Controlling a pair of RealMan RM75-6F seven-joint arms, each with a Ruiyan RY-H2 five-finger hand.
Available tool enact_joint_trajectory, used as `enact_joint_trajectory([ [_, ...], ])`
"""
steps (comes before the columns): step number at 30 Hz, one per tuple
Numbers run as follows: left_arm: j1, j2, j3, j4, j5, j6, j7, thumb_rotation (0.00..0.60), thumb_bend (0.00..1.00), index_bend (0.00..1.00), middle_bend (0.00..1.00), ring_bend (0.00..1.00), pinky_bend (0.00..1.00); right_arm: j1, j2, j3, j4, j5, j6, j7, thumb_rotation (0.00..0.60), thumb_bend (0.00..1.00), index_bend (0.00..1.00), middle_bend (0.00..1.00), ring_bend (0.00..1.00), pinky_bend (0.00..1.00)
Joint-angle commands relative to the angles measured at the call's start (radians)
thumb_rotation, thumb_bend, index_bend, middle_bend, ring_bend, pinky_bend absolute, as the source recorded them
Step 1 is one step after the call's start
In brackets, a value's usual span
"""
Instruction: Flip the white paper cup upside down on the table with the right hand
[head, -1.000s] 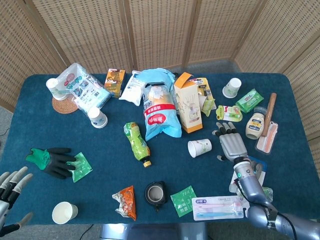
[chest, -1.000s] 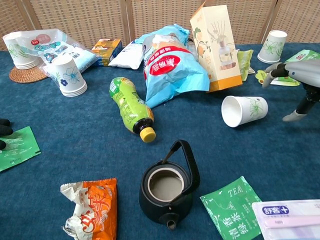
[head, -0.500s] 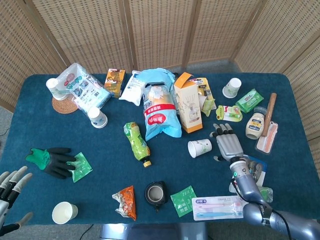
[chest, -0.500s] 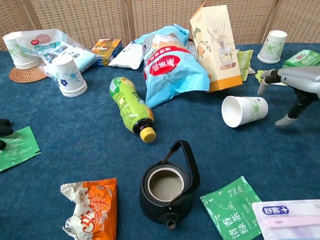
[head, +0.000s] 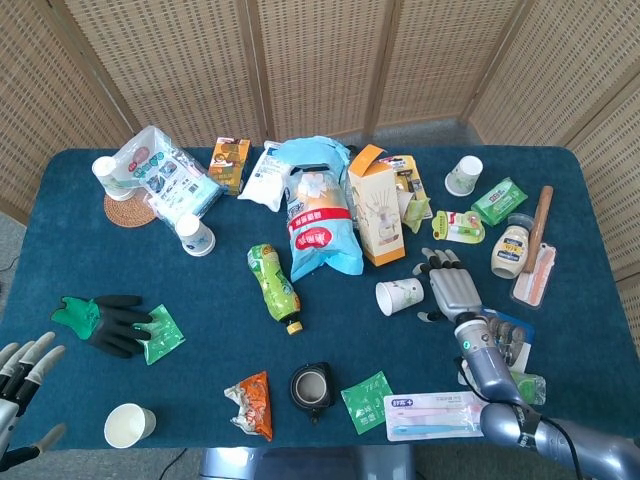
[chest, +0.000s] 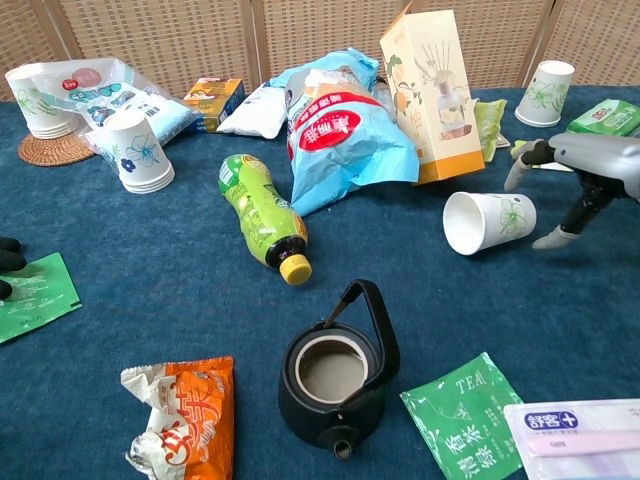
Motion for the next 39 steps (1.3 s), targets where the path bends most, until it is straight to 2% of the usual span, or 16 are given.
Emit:
enact_joint_trajectory([
  [1,0.001,0.000,0.000,0.000,0.000,0.002,-0.001,0.600,0.27,0.00,0.00,0.00,0.00,0.004,-0.003,-0.002,0.001,0.006,0.000,0.003,0.600,0.15,0.29,0.00,0.00,0.00],
  [6,0.002,0.001,0.000,0.001,0.000,0.007,-0.007,0.600,0.27,0.00,0.00,0.00,0.00,0.009,-0.018,-0.008,0.019,0.004,0.005,0.012,0.600,0.16,0.33,0.00,0.00,0.00],
  [13,0.001,0.003,0.000,0.002,-0.001,0.008,-0.011,0.600,0.27,0.00,0.00,0.00,0.00,0.005,-0.043,-0.009,0.041,-0.039,0.034,0.056,0.600,0.20,0.44,0.00,0.00,0.00],
  [20,0.003,0.004,0.000,0.003,-0.001,0.012,-0.016,0.600,0.27,0.00,0.00,0.00,0.00,-0.005,-0.053,-0.027,0.061,-0.092,0.062,0.071,0.600,0.22,0.47,0.00,0.00,0.00],
  [32,0.003,0.001,0.003,0.001,0.005,0.006,-0.004,0.600,0.27,0.00,0.00,0.00,0.00,-0.044,-0.030,-0.088,0.046,-0.288,0.232,-0.020,0.600,0.22,0.47,0.00,0.00,0.00],
  [39,0.003,0.001,0.004,0.003,0.008,0.008,-0.006,0.600,0.27,0.00,0.00,0.00,0.00,-0.056,-0.056,-0.106,0.092,-0.381,0.312,-0.095,0.600,0.26,0.50,0.00,0.00,0.00],
])
